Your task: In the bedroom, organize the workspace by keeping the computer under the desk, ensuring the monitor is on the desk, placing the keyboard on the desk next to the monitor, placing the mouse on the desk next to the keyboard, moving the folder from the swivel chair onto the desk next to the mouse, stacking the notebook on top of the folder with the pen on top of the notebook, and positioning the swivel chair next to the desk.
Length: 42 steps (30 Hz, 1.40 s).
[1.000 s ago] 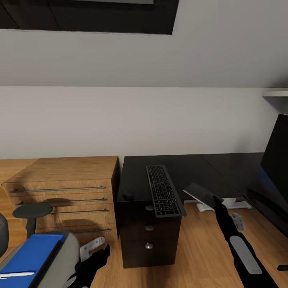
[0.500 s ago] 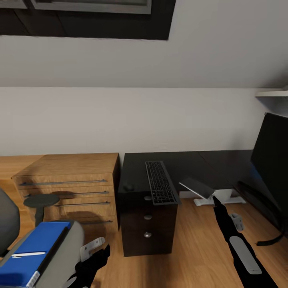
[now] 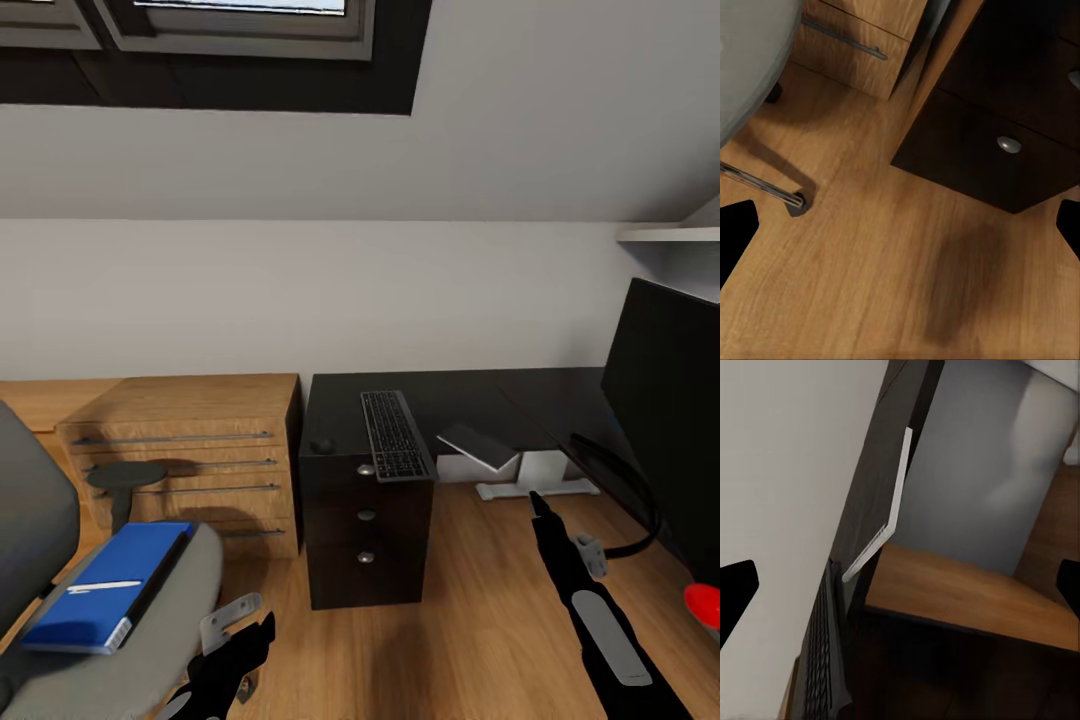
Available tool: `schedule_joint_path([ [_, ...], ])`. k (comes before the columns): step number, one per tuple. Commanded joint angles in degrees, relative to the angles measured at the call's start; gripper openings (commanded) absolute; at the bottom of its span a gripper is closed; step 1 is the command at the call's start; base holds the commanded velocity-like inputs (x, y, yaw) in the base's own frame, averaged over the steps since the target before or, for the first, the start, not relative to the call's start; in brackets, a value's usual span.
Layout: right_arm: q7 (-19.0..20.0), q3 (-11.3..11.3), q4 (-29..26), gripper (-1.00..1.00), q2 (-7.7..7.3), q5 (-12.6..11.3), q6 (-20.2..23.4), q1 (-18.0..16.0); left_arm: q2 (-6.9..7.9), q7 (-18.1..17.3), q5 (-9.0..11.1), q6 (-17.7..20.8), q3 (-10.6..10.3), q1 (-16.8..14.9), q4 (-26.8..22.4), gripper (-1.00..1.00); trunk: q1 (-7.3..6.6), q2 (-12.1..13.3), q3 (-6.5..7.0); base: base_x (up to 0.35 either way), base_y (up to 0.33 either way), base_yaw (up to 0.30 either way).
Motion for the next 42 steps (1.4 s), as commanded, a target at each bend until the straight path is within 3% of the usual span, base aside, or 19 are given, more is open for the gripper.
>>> schedule_joint_path([
  [1,0.30,0.14,0.01,1.00,0.04,-0.58,-0.17,-0.03,-0.03,0.38,0.43,0.12,-0.04,-0.01,-0.09,1.00,-0.01,-0.03,-0.05,-0.040,0.000,0.000],
  [4,0.26,0.63,0.05,1.00,0.15,-0.45,-0.19,-0.06,-0.02,0.38,0.41,0.12,-0.04,-0.01,-0.09,1.00,-0.01,-0.03,-0.05,-0.019,0.000,0.000],
  [9,-2.93,6.58,0.05,1.00,0.18,0.11,-0.20,-0.04,0.02,0.38,0.35,0.13,-0.04,-0.01,-0.09,1.00,-0.01,-0.03,-0.05,-0.002,0.000,0.000],
  [12,-5.61,11.46,0.00,1.00,0.18,2.00,-0.28,-0.03,0.01,0.38,0.38,0.15,-0.04,-0.01,-0.04,1.00,-0.01,-0.03,-0.05,0.000,0.000,0.000],
  [16,-8.68,14.36,-0.07,1.00,0.18,7.48,-0.31,-0.02,-0.04,0.38,0.29,0.13,-0.55,-0.01,1.09,1.00,-0.01,-0.03,-0.05,0.000,0.000,0.000],
  [23,-10.13,14.81,0.18,1.00,-0.12,16.46,-0.82,0.07,-0.06,0.38,0.26,0.12,-1.15,-0.01,1.57,1.00,-0.01,-0.03,-0.05,0.000,0.000,0.000],
  [25,-10.82,15.14,3.51,1.00,0.01,20.16,-1.27,1.20,-0.01,0.50,0.21,0.02,-2.07,-0.01,2.36,1.00,-0.01,-0.03,-0.05,0.000,0.000,0.000],
  [27,-10.89,15.35,5.22,1.00,0.07,21.96,-1.34,1.39,-0.01,0.52,0.18,-0.04,-2.19,-0.01,2.91,1.00,-0.01,-0.03,-0.05,0.000,0.000,0.000],
  [30,-11.22,16.51,9.50,1.00,0.15,29.00,-1.20,1.63,-0.04,0.53,0.06,-0.17,-2.59,-0.01,3.84,1.00,-0.01,-0.03,-0.05,0.000,0.000,0.000],
  [31,-11.68,17.32,10.66,1.00,0.16,32.57,-0.88,1.67,-0.03,0.51,0.02,-0.16,-3.01,-0.01,4.03,1.00,-0.01,-0.03,-0.05,0.000,0.000,0.000],
  [32,-13.60,18.53,11.97,1.00,0.14,38.68,0.68,1.71,0.00,0.54,-0.10,-0.12,-3.69,-0.01,4.09,1.00,-0.01,-0.03,-0.05,0.000,0.000,0.000],
  [33,-14.87,18.87,12.45,1.00,0.16,40.59,2.09,1.72,0.01,0.58,-0.13,-0.05,-3.89,-0.01,4.07,1.00,-0.23,0.38,0.13,0.000,0.000,0.000],
  [36,-18.03,19.44,13.69,1.00,0.15,43.59,7.35,1.79,0.03,0.63,-0.02,0.30,-4.46,-0.01,4.13,1.00,-0.89,1.58,0.67,0.000,0.000,0.000],
  [42,-20.85,21.06,16.04,1.00,0.71,46.47,12.05,1.82,0.09,0.64,0.14,1.30,-6.08,-0.01,7.69,1.00,-2.21,3.99,1.75,0.000,0.000,0.000],
])
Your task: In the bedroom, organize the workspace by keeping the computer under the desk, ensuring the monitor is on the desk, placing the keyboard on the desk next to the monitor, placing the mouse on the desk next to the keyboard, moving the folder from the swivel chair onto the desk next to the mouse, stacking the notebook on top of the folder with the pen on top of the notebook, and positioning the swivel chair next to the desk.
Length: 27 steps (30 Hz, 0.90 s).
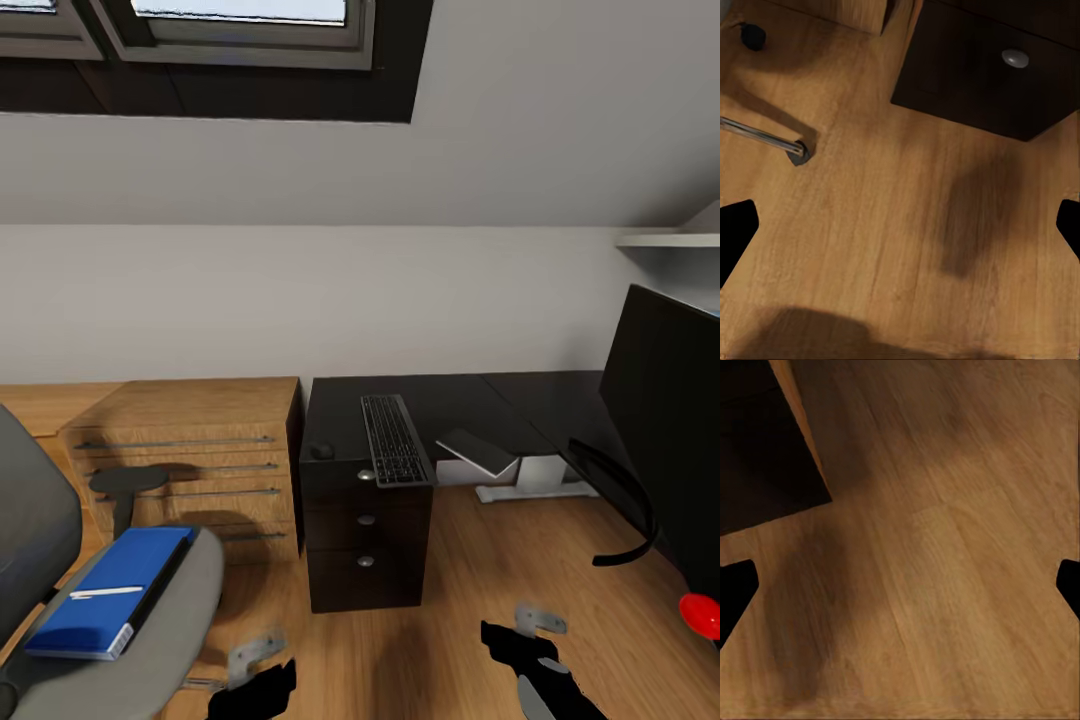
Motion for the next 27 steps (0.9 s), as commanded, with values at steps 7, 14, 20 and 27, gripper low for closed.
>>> schedule_joint_path([
  [7,-1.27,4.67,2.41,1.00,0.25,0.72,3.10,-0.03,0.01,0.24,0.41,0.25,-0.88,-0.01,7.94,1.00,-1.54,2.79,1.21,0.000,0.000,0.000],
  [14,-1.19,8.01,7.14,1.00,0.57,0.35,1.92,0.17,0.11,0.32,-0.01,-3.15,-1.01,-0.01,17.04,1.00,-3.08,5.60,2.47,0.000,0.000,0.000],
  [20,-0.30,8.20,11.00,1.00,0.99,0.64,-1.39,0.23,0.25,0.30,-0.18,-7.30,-0.86,-0.01,24.37,1.00,-4.40,8.01,3.55,0.000,0.000,0.000],
  [27,1.89,8.25,15.58,1.00,1.22,0.58,-6.43,0.24,1.16,0.24,-0.16,-8.03,-0.70,-0.01,26.00,1.00,-4.40,8.01,3.55,0.000,0.000,0.000],
])
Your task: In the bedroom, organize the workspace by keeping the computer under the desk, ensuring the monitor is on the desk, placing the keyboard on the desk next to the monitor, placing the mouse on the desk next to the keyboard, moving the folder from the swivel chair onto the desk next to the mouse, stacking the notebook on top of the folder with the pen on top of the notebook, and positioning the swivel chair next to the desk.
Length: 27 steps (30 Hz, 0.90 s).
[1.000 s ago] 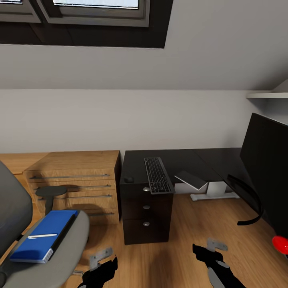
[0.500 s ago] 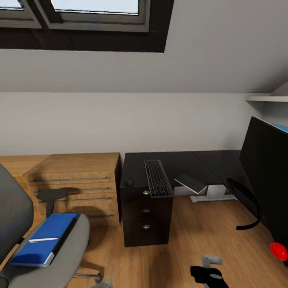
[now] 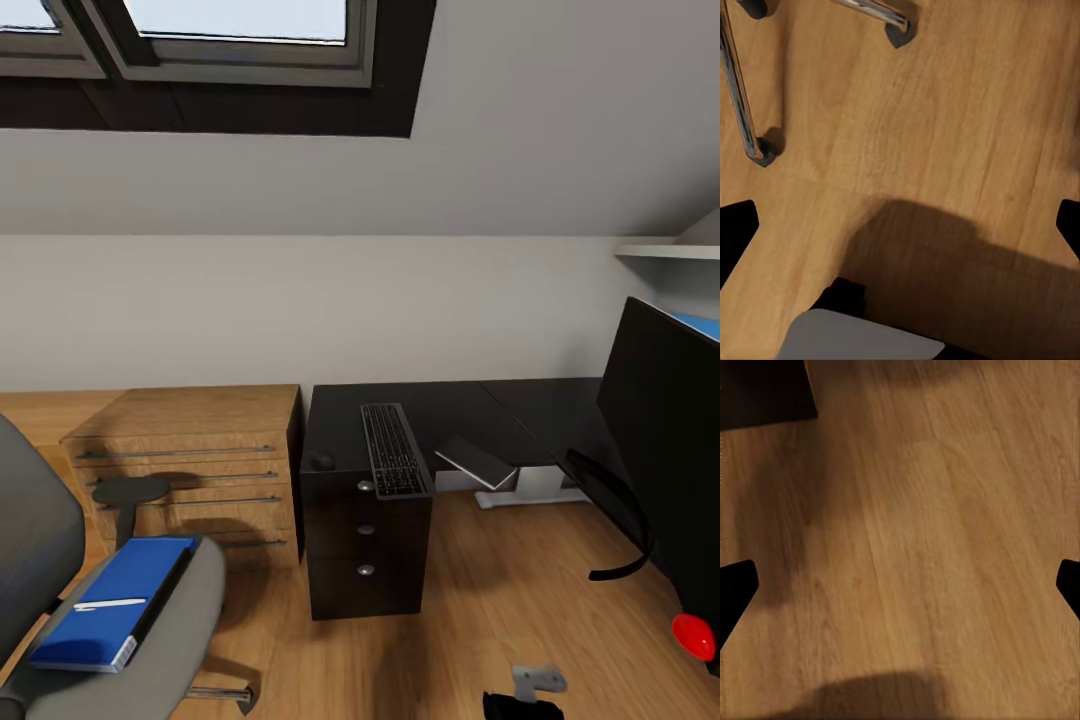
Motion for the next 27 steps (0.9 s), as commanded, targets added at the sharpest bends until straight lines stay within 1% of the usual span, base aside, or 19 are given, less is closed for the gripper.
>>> schedule_joint_path([
  [1,-0.15,0.49,0.39,1.00,0.04,-0.40,-0.39,-0.03,0.04,0.37,0.29,0.19,-0.09,0.00,-0.08,1.00,0.00,-0.03,-0.05,0.000,0.000,0.000],
  [5,0.79,0.41,3.41,1.00,0.72,-0.51,-2.87,-0.03,0.05,0.36,0.30,-0.05,-0.22,0.00,0.51,1.00,0.00,-0.03,-0.05,0.000,0.000,0.000],
  [10,1.04,0.40,4.83,1.00,0.88,-0.49,-3.74,-0.03,0.00,0.36,0.32,-3.45,-0.40,-0.02,2.41,1.00,0.00,-0.03,-0.05,0.000,0.000,0.018],
  [11,1.06,0.43,5.32,1.00,0.96,-0.44,-4.47,-0.03,-0.05,0.36,0.34,-4.12,-0.44,-0.01,2.74,1.00,0.00,-0.03,-0.05,0.000,0.000,0.131],
  [12,1.03,0.43,6.45,1.00,1.37,-0.35,-6.84,-0.03,-0.15,0.36,0.36,-4.82,-0.53,0.00,3.16,1.00,0.00,-0.03,-0.05,0.000,0.000,0.215],
  [13,1.02,0.42,7.05,1.00,1.65,-0.32,-8.06,-0.03,-0.18,0.36,0.35,-4.99,-0.56,0.00,3.26,1.00,0.00,-0.03,-0.05,0.000,0.000,0.235],
  [18,1.07,0.45,8.99,1.00,2.33,-0.14,-11.12,-0.03,-0.17,0.31,0.36,-5.29,-0.61,0.00,3.44,1.00,0.00,-0.03,-0.05,-0.068,-0.073,0.224],
  [21,1.04,0.47,9.54,1.00,2.45,-0.04,-11.30,-0.03,-0.19,0.28,0.32,-5.34,-0.61,-0.01,3.44,1.00,0.00,-0.03,-0.05,-0.232,-0.101,0.049],
  [27,1.01,0.48,9.72,1.00,2.49,0.00,-11.36,-0.03,-0.20,0.27,0.30,-5.39,-0.61,0.00,3.45,1.00,0.00,-0.03,-0.05,-0.069,-0.022,0.008],
])
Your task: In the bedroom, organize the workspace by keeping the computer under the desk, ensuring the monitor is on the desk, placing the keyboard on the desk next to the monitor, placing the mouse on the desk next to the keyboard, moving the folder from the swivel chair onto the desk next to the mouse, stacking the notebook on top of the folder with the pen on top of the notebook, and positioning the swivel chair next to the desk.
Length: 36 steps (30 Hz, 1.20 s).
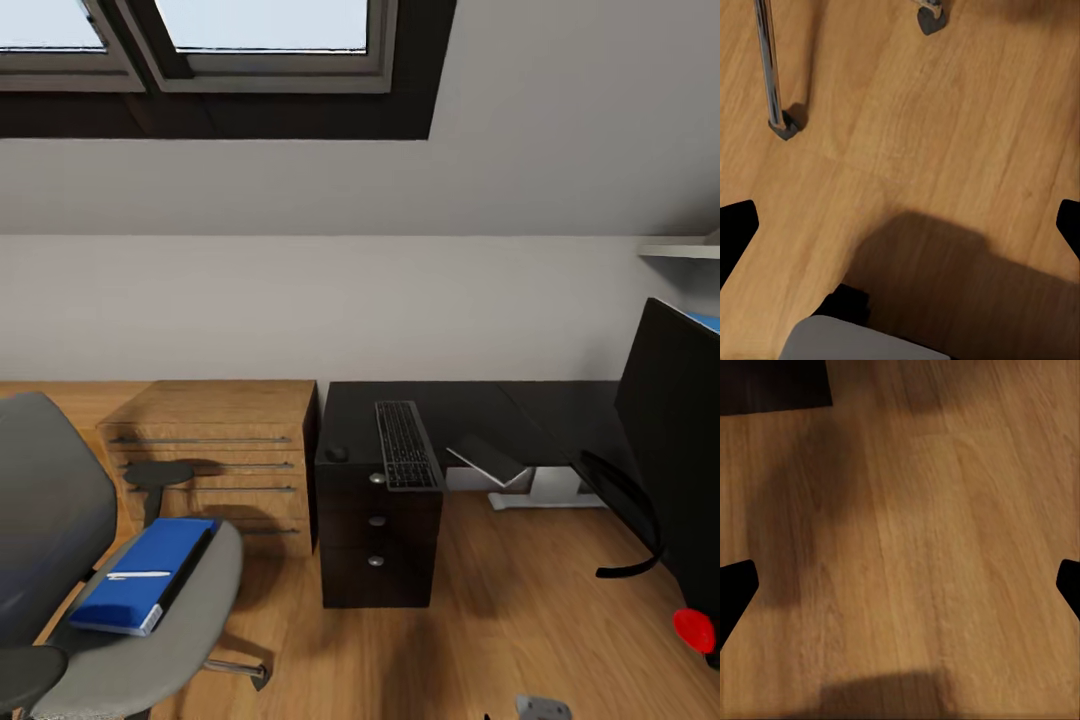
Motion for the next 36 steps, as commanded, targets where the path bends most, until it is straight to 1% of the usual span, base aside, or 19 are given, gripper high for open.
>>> schedule_joint_path([
  [1,-0.26,0.49,-0.02,1.00,-0.04,-0.56,-0.18,-0.03,0.02,0.37,0.26,0.23,-0.10,0.00,-0.15,1.00,-0.01,-0.03,-0.05,-0.071,-0.037,0.002],
  [8,-0.24,0.49,0.00,1.00,-0.03,-0.56,-0.19,-0.03,0.00,0.36,0.26,0.23,-0.10,0.00,-0.15,1.00,-0.01,-0.03,-0.05,-0.079,-0.098,0.001],
  [15,-0.18,0.49,0.10,1.00,-0.03,-0.56,-0.19,-0.03,0.09,0.41,0.33,0.23,-0.06,0.00,-0.15,1.00,-0.01,-0.03,-0.05,-0.277,-0.133,0.000],
  [27,-0.17,0.49,0.17,1.00,0.32,-0.52,-0.19,-0.03,0.26,0.45,0.35,0.23,0.07,0.00,-0.22,1.00,-0.01,-0.03,-0.05,-0.273,-0.213,0.000],
  [33,-0.17,0.49,0.17,1.00,0.32,-0.49,-0.19,-0.03,0.26,0.45,0.35,0.23,0.07,0.00,-0.22,1.00,-0.01,-0.03,-0.05,-0.118,-0.302,0.000],
  [36,-0.19,0.49,0.17,1.00,0.32,-0.47,-0.19,-0.03,0.26,0.45,0.35,0.23,0.07,0.00,-0.24,1.00,-0.01,-0.03,-0.05,-0.012,-0.113,0.000],
])
